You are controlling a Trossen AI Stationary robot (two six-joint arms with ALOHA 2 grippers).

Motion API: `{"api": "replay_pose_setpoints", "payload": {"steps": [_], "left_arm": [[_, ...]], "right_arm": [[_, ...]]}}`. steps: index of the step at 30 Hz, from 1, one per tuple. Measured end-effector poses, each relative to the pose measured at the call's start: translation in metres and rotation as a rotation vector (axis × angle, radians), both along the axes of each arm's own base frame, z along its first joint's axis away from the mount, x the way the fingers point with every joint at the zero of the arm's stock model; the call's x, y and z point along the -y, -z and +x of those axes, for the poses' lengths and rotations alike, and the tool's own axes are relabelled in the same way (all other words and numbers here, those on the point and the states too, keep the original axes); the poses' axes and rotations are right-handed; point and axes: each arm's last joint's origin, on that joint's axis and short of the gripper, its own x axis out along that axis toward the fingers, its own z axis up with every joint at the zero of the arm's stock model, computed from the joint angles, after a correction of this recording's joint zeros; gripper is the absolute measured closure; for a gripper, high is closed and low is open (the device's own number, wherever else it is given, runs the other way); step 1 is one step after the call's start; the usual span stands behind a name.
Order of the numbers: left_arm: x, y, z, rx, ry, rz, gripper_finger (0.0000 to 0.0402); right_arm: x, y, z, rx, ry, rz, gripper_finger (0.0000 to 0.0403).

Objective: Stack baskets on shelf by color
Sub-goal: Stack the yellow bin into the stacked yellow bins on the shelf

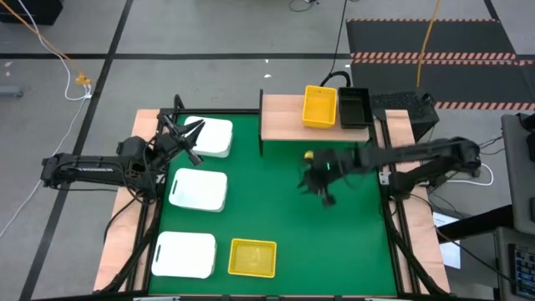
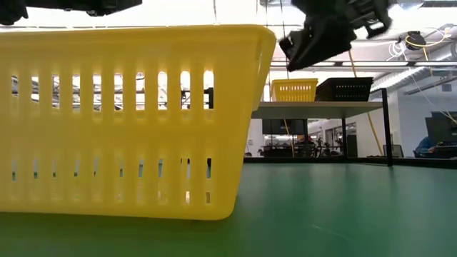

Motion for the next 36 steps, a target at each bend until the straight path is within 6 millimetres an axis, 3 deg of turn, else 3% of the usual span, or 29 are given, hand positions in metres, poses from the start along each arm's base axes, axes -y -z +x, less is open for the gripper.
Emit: {"api": "replay_pose_setpoints", "payload": {"steps": [3, 9, 18, 28, 36], "left_arm": [[0.000, 0.001, 0.000, -0.007, 0.000, 0.000, 0.0364], [0.000, -0.002, -0.001, 0.019, 0.000, 0.001, 0.0364], [0.000, -0.001, -0.001, 0.053, 0.022, -0.052, 0.0364], [0.000, 0.002, 0.001, 0.035, 0.035, -0.092, 0.0364], [0.000, 0.002, 0.001, 0.029, 0.031, -0.082, 0.0364]], "right_arm": [[-0.029, 0.015, 0.009, 0.067, -0.051, -0.103, 0.0299], [-0.077, 0.037, 0.034, 0.011, -0.240, -0.149, 0.0294], [-0.121, 0.046, 0.074, -0.002, -0.480, -0.226, 0.0294], [-0.148, 0.064, 0.112, -0.022, -0.624, -0.222, 0.0293], [-0.131, 0.069, 0.122, -0.062, -0.621, -0.163, 0.0299]]}}
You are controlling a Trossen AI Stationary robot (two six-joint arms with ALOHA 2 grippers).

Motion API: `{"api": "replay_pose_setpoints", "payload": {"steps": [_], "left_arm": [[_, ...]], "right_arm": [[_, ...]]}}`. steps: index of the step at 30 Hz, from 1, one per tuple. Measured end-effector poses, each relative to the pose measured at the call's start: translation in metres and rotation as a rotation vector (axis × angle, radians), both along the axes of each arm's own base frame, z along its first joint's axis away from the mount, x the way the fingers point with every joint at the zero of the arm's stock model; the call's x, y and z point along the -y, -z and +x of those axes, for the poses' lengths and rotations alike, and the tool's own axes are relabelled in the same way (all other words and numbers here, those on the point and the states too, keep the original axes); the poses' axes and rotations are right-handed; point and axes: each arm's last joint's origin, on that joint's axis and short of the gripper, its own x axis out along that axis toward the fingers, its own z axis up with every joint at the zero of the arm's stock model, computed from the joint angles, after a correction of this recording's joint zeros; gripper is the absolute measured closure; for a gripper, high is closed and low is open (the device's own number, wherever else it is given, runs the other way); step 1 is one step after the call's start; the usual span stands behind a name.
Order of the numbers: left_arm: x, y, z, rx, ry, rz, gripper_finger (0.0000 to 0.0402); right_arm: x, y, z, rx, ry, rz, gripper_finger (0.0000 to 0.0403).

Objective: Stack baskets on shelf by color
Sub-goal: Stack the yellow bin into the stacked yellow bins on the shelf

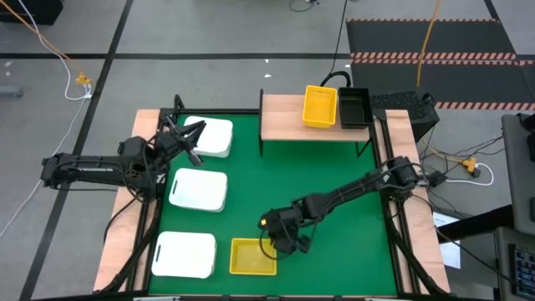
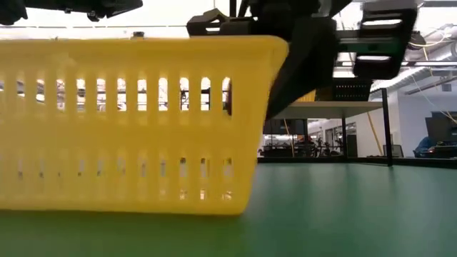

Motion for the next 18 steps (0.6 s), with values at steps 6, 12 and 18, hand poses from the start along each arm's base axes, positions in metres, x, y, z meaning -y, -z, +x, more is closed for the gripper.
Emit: {"api": "replay_pose_setpoints", "payload": {"steps": [6, 12, 18], "left_arm": [[0.000, -0.001, 0.000, -0.006, -0.007, 0.019, 0.0364], [0.000, -0.001, 0.000, -0.007, -0.009, 0.023, 0.0364], [0.000, -0.001, 0.000, -0.010, -0.009, 0.024, 0.0364]], "right_arm": [[0.012, -0.001, 0.002, -0.012, 0.038, -0.015, 0.0385], [0.024, 0.000, 0.004, -0.023, 0.071, -0.028, 0.0392], [0.029, -0.007, -0.006, -0.104, 0.107, -0.033, 0.0401]]}}
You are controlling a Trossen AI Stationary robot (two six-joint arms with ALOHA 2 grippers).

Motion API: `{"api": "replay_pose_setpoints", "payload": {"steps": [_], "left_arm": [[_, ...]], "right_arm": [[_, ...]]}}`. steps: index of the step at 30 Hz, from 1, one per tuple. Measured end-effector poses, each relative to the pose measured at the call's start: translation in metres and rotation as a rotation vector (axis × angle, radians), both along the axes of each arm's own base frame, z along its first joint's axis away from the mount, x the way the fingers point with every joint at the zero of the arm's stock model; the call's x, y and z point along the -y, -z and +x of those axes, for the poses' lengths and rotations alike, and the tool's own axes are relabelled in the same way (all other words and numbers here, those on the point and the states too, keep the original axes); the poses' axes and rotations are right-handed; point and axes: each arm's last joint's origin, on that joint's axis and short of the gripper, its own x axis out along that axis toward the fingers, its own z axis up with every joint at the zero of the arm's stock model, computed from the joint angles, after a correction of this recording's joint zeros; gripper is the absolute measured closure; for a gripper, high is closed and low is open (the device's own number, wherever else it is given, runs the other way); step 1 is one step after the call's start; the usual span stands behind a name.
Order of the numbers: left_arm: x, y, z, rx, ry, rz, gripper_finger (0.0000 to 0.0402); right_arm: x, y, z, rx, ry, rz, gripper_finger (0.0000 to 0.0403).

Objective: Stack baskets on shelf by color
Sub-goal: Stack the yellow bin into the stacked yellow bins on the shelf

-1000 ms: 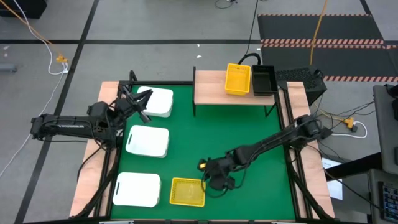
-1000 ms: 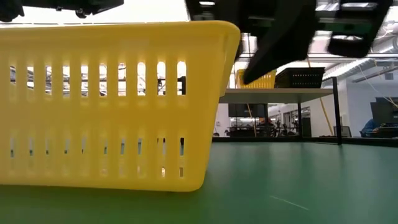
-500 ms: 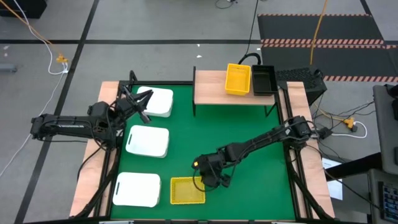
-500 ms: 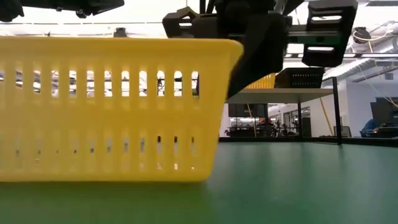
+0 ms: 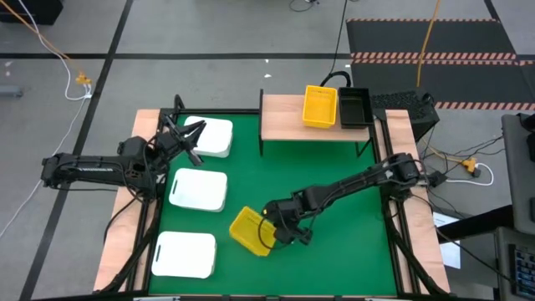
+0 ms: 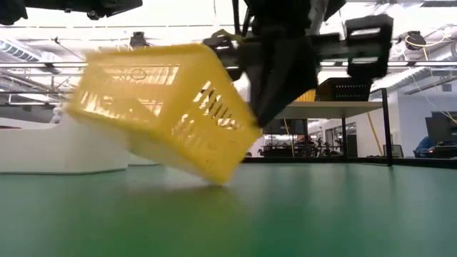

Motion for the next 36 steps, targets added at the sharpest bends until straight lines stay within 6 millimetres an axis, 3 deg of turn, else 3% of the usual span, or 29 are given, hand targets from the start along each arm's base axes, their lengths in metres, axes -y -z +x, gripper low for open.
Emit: {"api": "replay_pose_setpoints", "payload": {"steps": [10, 13, 15, 20, 26, 31, 34, 36], "left_arm": [[0.000, 0.000, 0.000, -0.011, -0.007, 0.018, 0.0364], [0.000, 0.000, 0.000, -0.008, -0.006, 0.015, 0.0364], [0.000, 0.000, 0.000, -0.006, -0.006, 0.015, 0.0364], [0.000, -0.001, 0.000, -0.002, -0.006, 0.014, 0.0364], [0.000, 0.000, 0.000, -0.009, -0.008, 0.018, 0.0364], [-0.001, 0.000, 0.000, -0.013, -0.012, 0.020, 0.0364], [-0.001, 0.000, 0.000, -0.012, -0.013, 0.020, 0.0364], [-0.001, 0.000, 0.000, -0.013, -0.013, 0.022, 0.0364]], "right_arm": [[0.021, -0.085, -0.046, 0.067, 0.230, -0.062, 0.0402], [0.025, -0.094, -0.050, 0.093, 0.265, -0.032, 0.0402], [0.025, -0.084, -0.049, 0.102, 0.235, -0.056, 0.0402], [0.020, -0.031, -0.037, 0.098, 0.120, -0.131, 0.0381], [0.016, 0.004, -0.018, 0.095, 0.094, -0.149, 0.0293], [0.014, 0.022, -0.014, 0.069, 0.036, -0.190, 0.0233], [0.013, 0.028, -0.012, 0.064, 0.027, -0.193, 0.0239], [0.013, 0.026, -0.012, 0.072, 0.030, -0.193, 0.0269]]}}
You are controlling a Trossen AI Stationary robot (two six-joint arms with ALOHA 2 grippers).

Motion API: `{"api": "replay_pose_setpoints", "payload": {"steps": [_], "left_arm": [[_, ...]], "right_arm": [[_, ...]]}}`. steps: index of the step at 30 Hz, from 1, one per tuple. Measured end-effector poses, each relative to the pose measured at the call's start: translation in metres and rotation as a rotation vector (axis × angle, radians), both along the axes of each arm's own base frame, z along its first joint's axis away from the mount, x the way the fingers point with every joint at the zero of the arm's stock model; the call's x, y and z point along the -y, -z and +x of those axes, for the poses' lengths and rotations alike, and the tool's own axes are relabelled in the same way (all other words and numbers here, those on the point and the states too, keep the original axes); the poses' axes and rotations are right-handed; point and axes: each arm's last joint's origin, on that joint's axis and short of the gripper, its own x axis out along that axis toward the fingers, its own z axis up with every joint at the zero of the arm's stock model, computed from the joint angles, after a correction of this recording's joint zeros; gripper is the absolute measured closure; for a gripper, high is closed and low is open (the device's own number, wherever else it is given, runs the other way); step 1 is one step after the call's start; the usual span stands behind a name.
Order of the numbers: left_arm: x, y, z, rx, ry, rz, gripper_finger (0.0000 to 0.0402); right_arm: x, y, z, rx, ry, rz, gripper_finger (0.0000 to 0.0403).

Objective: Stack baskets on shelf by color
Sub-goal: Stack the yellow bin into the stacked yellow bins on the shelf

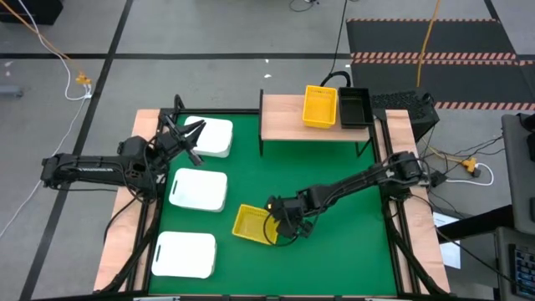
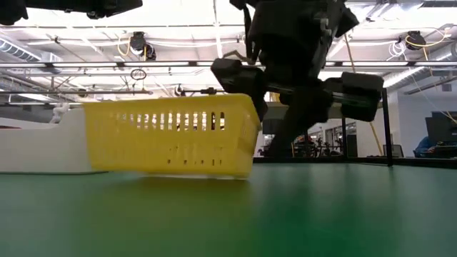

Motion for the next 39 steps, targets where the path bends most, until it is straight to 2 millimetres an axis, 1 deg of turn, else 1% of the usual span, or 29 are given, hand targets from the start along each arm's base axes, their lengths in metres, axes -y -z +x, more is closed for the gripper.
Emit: {"api": "replay_pose_setpoints", "payload": {"steps": [2, 4, 5, 7, 9, 11, 14, 16, 17, 18, 20, 23, 27, 31, 34, 39], "left_arm": [[0.000, 0.000, 0.000, 0.000, 0.000, 0.000, 0.0364], [0.000, 0.000, 0.000, 0.000, 0.000, 0.000, 0.0364], [0.000, 0.000, 0.000, 0.000, 0.000, 0.000, 0.0364], [0.000, 0.000, 0.000, 0.000, 0.000, 0.000, 0.0364], [0.000, 0.000, 0.000, 0.000, 0.000, 0.001, 0.0364], [0.000, 0.000, 0.000, 0.001, -0.001, 0.001, 0.0364], [0.000, 0.000, 0.000, 0.001, 0.000, 0.001, 0.0364], [0.000, 0.000, 0.000, 0.002, 0.000, -0.001, 0.0364], [0.000, 0.000, 0.000, 0.004, 0.001, -0.002, 0.0364], [0.000, 0.000, 0.000, 0.005, 0.002, -0.004, 0.0364], [0.000, 0.000, 0.000, 0.007, 0.003, -0.007, 0.0364], [0.000, 0.000, 0.000, 0.009, 0.004, -0.010, 0.0364], [0.000, 0.000, 0.000, 0.016, 0.007, -0.018, 0.0364], [0.000, -0.001, 0.000, 0.026, 0.007, -0.018, 0.0364], [0.000, -0.001, -0.001, 0.029, 0.006, -0.016, 0.0364], [-0.002, -0.001, -0.001, 0.026, -0.012, -0.015, 0.0364]], "right_arm": [[0.001, -0.005, -0.001, 0.010, 0.003, 0.003, 0.0319], [0.004, -0.016, -0.003, 0.033, 0.014, 0.016, 0.0374], [0.006, -0.023, -0.005, 0.044, 0.021, 0.022, 0.0388], [0.009, -0.042, -0.010, 0.081, 0.051, 0.047, 0.0392], [0.014, -0.069, -0.017, 0.130, 0.080, 0.074, 0.0397], [0.019, -0.105, -0.026, 0.215, 0.108, 0.104, 0.0398], [0.032, -0.168, -0.047, 0.434, 0.229, 0.097, 0.0399], [0.047, -0.204, -0.066, 0.569, 0.396, 0.047, 0.0399], [0.056, -0.218, -0.077, 0.618, 0.490, 0.019, 0.0400], [0.067, -0.228, -0.087, 0.648, 0.582, -0.007, 0.0400], [0.090, -0.240, -0.107, 0.674, 0.758, -0.041, 0.0400], [0.123, -0.244, -0.131, 0.633, 0.952, -0.064, 0.0401], [0.160, -0.232, -0.145, 0.503, 1.130, -0.130, 0.0401], [0.188, -0.218, -0.146, 0.382, 1.197, -0.127, 0.0402], [0.205, -0.206, -0.144, 0.293, 1.224, -0.110, 0.0402], [0.225, -0.188, -0.146, 0.156, 1.282, -0.119, 0.0402]]}}
